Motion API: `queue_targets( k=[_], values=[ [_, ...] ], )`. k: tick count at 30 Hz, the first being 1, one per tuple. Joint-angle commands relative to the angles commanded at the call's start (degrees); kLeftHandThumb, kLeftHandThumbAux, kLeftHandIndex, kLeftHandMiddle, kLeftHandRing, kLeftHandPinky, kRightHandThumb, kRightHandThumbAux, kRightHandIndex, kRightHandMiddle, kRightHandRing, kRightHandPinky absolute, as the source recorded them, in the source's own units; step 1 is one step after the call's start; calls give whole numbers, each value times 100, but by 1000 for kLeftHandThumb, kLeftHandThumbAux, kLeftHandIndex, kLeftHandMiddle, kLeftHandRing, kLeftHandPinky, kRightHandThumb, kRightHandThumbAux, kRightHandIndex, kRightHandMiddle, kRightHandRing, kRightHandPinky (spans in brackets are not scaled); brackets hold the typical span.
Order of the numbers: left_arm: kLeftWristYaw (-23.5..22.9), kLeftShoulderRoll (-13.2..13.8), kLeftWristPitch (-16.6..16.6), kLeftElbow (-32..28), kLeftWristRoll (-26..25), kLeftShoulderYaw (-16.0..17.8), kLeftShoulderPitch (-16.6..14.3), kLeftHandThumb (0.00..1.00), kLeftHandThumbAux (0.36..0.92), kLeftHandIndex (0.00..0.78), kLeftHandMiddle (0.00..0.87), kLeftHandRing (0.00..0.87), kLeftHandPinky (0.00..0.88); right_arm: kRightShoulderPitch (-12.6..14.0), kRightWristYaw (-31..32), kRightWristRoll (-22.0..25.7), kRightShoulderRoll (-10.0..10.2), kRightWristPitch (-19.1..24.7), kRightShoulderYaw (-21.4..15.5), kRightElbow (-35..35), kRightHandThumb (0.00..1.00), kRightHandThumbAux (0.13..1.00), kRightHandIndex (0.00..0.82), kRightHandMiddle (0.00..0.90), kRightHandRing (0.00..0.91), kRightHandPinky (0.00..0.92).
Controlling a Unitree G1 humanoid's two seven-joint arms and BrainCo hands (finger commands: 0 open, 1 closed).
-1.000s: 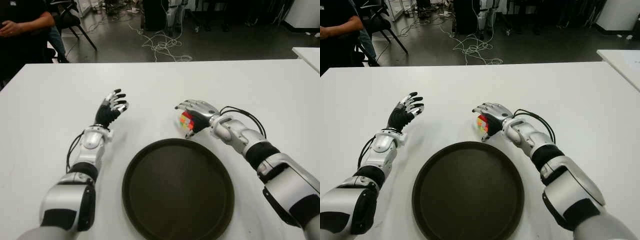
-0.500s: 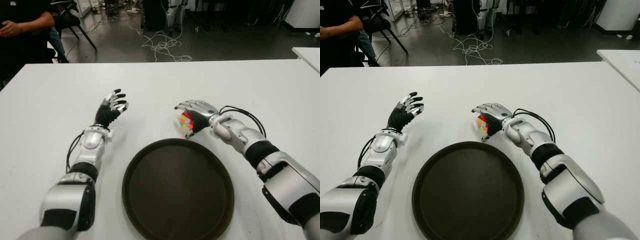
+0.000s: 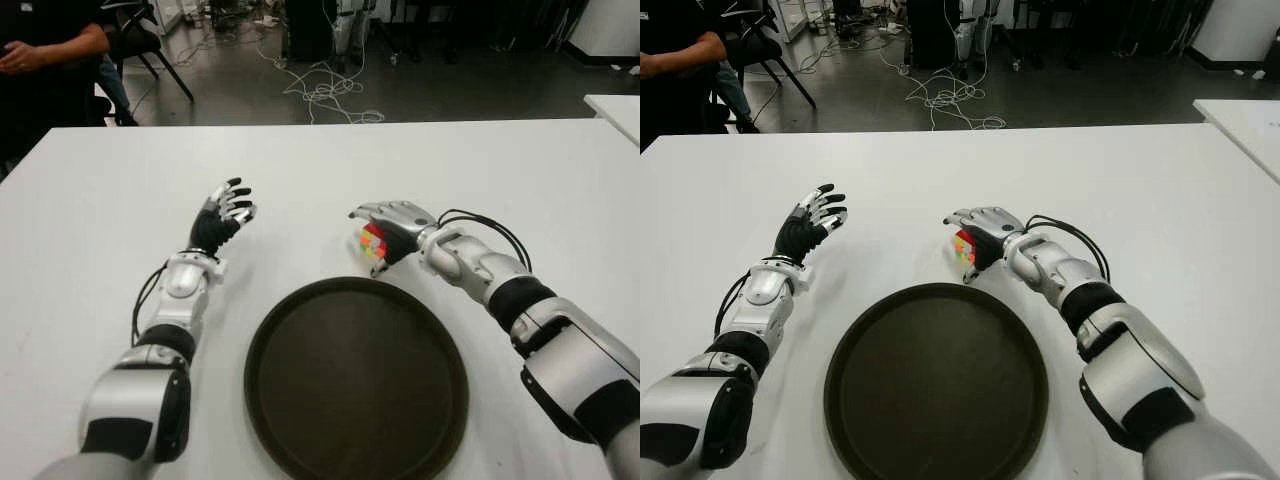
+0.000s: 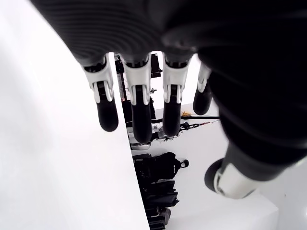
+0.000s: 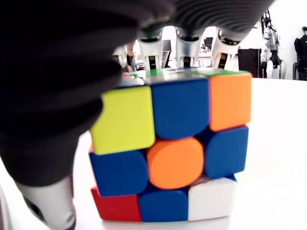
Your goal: Pick up the Rubik's Cube and put it in the plate
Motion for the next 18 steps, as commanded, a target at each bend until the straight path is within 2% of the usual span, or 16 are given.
queue_targets(
  k=[3, 4, 7, 11, 18],
  values=[
    [4, 1, 9, -5, -10, 9, 0, 156, 712, 107, 197, 192, 172, -9, -56, 35, 5, 97, -21, 30, 61, 871, 148, 185, 212, 246],
    [7, 0, 11, -6, -13, 12, 0, 157, 712, 106, 197, 194, 182, -6, -88, 53, 7, 130, -37, 32, 284, 824, 239, 218, 242, 287],
    [20, -2, 13, -8, -16, 18, 1, 154, 711, 108, 199, 200, 202, 8, -180, 105, -5, 188, -98, 3, 556, 767, 352, 294, 311, 362],
    [18, -4, 0, -13, -30, 31, 1, 159, 715, 113, 202, 205, 210, 27, -359, 180, -16, 264, -199, -66, 666, 741, 401, 398, 401, 431],
    [-5, -3, 3, -14, -38, 43, 3, 171, 720, 111, 198, 200, 198, 43, -629, 206, 3, 386, -297, -85, 695, 733, 414, 459, 449, 441]
  ],
)
